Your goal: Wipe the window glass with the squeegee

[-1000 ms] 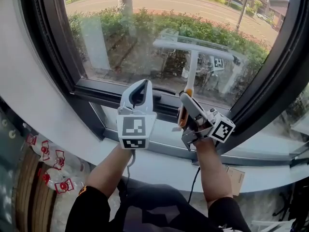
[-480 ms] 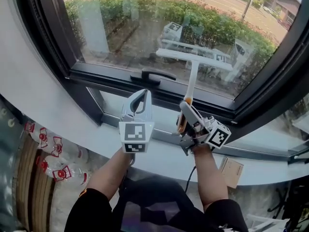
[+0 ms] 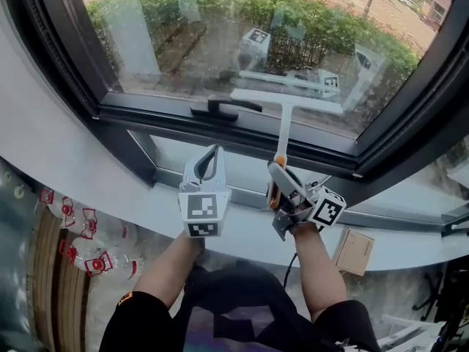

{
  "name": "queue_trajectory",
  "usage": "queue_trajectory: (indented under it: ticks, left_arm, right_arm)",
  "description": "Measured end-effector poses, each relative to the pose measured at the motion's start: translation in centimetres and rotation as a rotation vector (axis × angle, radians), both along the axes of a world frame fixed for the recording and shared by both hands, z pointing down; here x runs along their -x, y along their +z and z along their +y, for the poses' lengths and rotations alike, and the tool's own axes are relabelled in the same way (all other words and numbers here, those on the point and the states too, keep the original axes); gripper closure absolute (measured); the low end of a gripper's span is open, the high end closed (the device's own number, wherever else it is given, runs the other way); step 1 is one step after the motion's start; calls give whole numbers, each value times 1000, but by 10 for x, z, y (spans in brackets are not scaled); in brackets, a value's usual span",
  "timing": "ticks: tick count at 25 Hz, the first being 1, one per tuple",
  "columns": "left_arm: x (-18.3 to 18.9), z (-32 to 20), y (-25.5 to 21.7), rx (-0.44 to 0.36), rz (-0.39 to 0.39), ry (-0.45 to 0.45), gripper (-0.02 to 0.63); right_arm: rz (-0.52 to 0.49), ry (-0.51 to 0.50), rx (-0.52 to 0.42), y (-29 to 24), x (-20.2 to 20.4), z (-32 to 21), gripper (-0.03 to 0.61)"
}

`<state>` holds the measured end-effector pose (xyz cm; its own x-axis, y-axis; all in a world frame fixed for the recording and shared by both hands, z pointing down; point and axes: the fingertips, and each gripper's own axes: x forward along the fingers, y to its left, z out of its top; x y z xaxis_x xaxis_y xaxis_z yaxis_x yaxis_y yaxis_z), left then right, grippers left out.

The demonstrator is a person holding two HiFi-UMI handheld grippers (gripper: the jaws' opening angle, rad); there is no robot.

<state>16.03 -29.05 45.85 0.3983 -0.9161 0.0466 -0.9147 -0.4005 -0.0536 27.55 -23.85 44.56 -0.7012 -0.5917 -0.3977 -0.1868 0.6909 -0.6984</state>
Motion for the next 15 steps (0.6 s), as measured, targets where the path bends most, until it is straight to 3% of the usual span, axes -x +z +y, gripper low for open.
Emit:
queue_trajectory:
  ticks: [7, 15]
  left_arm:
    - [-15, 6, -21, -41, 32, 25, 595]
    - [-46, 17, -62, -122, 48, 89, 595]
  right_arm:
    - [-2, -10, -31, -15, -5, 9, 531]
    - [11, 38, -145, -76, -52, 17, 531]
